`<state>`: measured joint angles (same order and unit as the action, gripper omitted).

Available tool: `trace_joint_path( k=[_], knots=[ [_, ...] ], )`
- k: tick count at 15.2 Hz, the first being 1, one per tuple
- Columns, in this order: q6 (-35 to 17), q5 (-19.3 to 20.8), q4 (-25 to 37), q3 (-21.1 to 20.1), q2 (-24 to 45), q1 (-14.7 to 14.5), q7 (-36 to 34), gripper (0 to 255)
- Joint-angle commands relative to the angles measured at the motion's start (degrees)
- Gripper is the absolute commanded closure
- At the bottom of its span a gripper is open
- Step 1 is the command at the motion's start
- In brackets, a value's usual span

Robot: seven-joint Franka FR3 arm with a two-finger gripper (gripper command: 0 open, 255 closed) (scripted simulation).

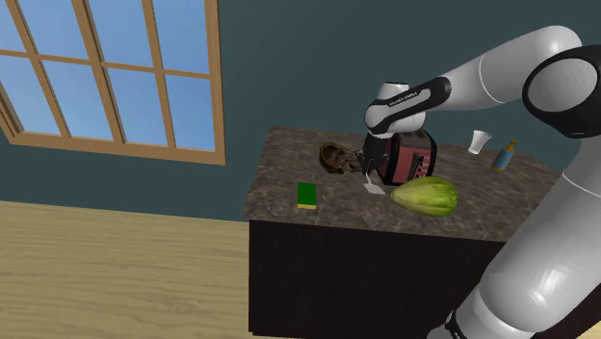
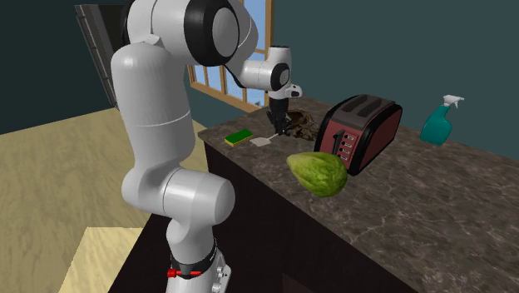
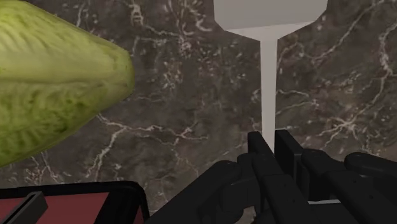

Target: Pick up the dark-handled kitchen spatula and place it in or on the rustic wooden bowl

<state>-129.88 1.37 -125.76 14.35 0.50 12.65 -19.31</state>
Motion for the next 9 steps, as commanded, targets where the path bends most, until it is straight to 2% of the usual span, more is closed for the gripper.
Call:
trace_joint_path(
  k=[1,9],
  knots=[
    [1.5,0.2,0.8,0.0,-0.8,0.0,-0.1,255],
    [7.6,0.9,4.3,-0.1,-3.4,-0.1,-0.5,255]
  ],
)
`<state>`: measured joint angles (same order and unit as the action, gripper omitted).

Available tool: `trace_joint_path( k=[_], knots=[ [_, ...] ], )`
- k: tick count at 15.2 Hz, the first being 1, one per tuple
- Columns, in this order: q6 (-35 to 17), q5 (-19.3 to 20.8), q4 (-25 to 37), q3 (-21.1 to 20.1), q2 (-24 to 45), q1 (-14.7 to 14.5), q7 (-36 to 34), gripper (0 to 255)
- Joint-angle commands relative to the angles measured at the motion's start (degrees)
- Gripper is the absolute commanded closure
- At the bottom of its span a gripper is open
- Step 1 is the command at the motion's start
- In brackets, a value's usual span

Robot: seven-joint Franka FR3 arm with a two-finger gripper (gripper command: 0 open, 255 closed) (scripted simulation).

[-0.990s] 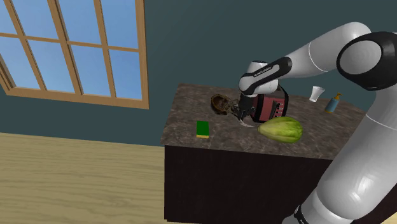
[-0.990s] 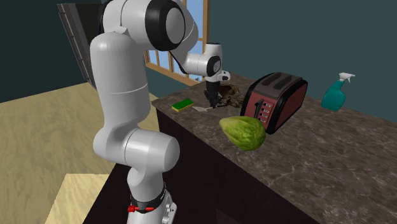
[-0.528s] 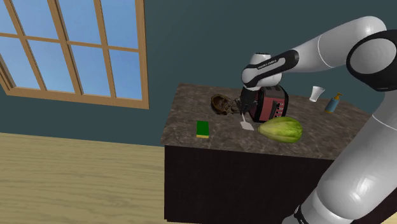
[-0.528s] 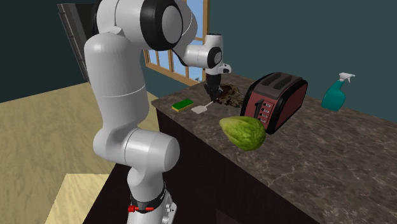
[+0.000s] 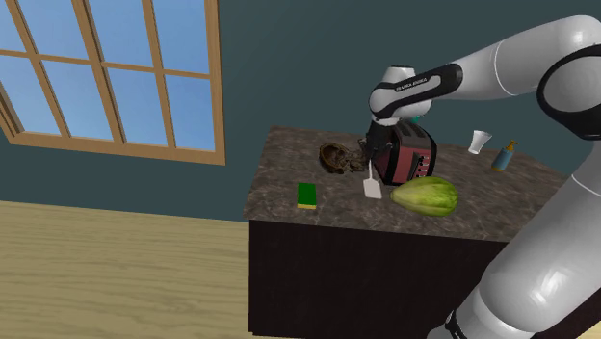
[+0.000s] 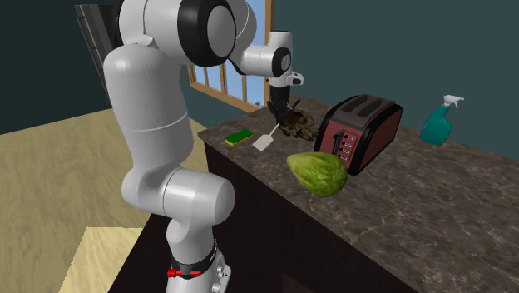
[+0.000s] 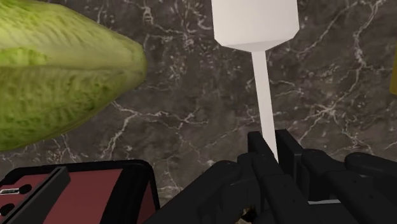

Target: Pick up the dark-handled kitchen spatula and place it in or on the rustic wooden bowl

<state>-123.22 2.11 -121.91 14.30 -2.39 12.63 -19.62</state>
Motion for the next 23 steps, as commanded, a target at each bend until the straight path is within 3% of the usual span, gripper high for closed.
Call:
trace_joint_path(
  k=[1,3,5,14,18,21,23],
  knots=[
    [1.7,0.2,1.0,-0.1,-0.7,-0.1,-0.2,255],
    [2.7,0.3,1.6,-0.1,-1.1,-0.1,-0.2,255],
    [3.7,-1.1,7.0,0.5,3.4,0.3,1.4,255],
    [12.6,-7.4,36.6,1.2,24.9,4.5,7.3,255],
    [19.9,-10.0,56.0,0.7,37.1,8.1,8.6,255],
    [30.0,-11.8,80.2,-0.4,51.0,12.4,8.3,255],
    [27.5,-11.6,76.5,-0.4,49.8,11.9,8.5,255]
  ],
)
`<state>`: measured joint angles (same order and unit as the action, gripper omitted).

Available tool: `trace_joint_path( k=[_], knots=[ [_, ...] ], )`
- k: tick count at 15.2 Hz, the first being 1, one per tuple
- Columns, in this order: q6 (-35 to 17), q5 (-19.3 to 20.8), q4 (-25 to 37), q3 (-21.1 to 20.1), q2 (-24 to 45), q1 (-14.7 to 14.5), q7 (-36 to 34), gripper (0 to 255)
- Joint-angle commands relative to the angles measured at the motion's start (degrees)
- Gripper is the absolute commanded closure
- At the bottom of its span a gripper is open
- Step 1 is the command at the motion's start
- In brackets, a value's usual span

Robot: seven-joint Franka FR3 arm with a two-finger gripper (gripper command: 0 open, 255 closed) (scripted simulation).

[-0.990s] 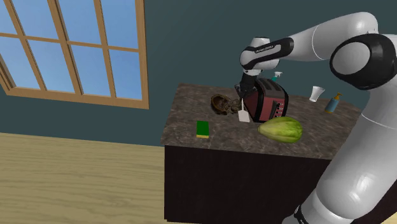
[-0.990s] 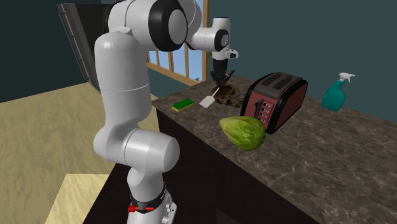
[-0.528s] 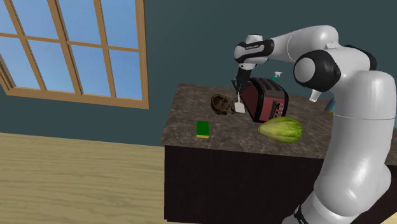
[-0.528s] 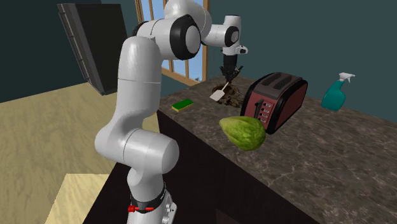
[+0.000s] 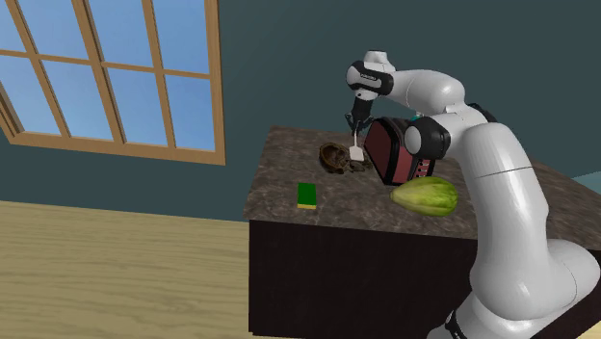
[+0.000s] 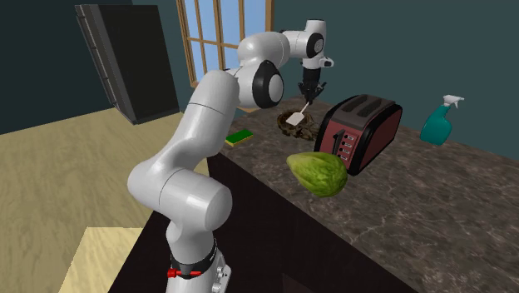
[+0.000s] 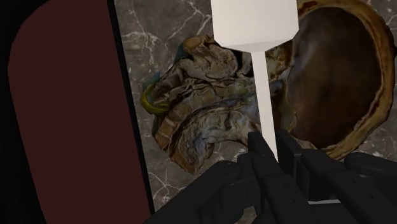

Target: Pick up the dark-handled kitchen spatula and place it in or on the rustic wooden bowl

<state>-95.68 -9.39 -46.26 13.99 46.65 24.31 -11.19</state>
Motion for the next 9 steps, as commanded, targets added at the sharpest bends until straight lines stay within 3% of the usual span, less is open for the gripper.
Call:
trace_joint_path(
  k=[1,9],
  knots=[
    [-1.1,-0.1,-0.7,0.0,0.3,0.0,0.1,255],
    [-8.4,-0.1,-9.5,0.0,-1.1,-1.1,0.6,255]
  ],
)
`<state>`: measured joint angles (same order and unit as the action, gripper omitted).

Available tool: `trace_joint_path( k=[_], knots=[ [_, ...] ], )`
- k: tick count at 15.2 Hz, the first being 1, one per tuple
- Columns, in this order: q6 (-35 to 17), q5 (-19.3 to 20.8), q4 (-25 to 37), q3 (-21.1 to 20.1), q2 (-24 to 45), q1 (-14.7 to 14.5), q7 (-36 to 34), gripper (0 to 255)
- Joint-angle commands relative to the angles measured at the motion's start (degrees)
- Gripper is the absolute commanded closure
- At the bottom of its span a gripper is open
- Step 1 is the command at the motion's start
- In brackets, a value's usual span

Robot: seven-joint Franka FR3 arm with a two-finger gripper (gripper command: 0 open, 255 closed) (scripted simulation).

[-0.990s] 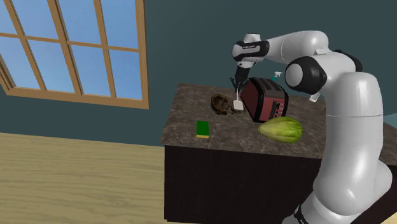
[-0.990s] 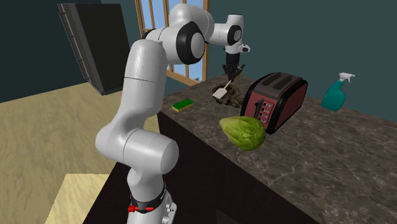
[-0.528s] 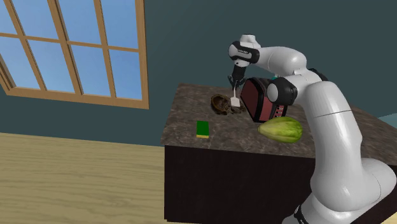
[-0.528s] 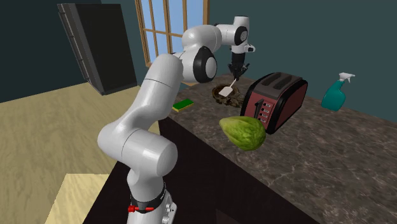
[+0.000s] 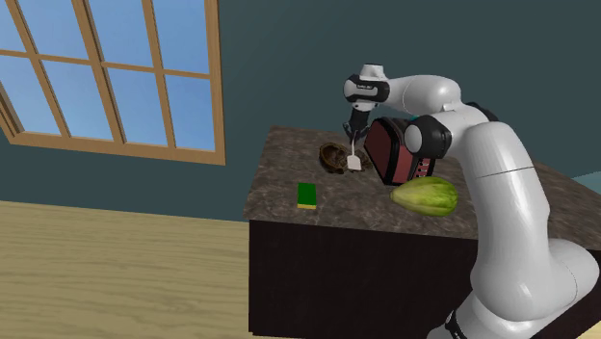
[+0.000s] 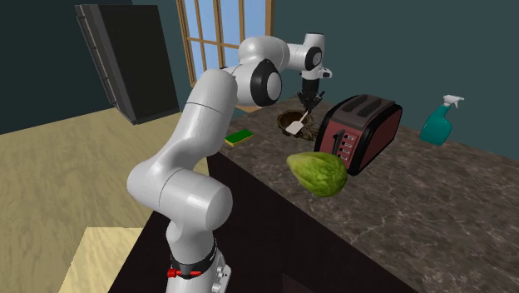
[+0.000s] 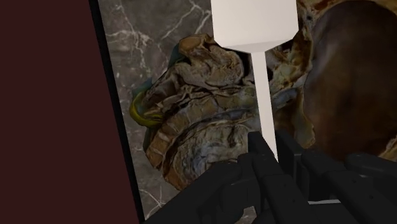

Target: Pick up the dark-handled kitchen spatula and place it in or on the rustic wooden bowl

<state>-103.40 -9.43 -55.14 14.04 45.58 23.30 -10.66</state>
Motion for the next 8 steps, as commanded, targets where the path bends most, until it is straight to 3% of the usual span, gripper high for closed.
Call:
trace_joint_path(
  k=[1,4,8],
  knots=[
    [-1.5,0.0,-1.5,0.0,-0.1,-0.2,0.1,255],
    [-4.3,-0.1,-4.3,-0.1,0.1,-0.4,0.3,255],
    [-4.3,-0.1,-4.3,-0.1,0.1,-0.4,0.3,255]
  ],
)
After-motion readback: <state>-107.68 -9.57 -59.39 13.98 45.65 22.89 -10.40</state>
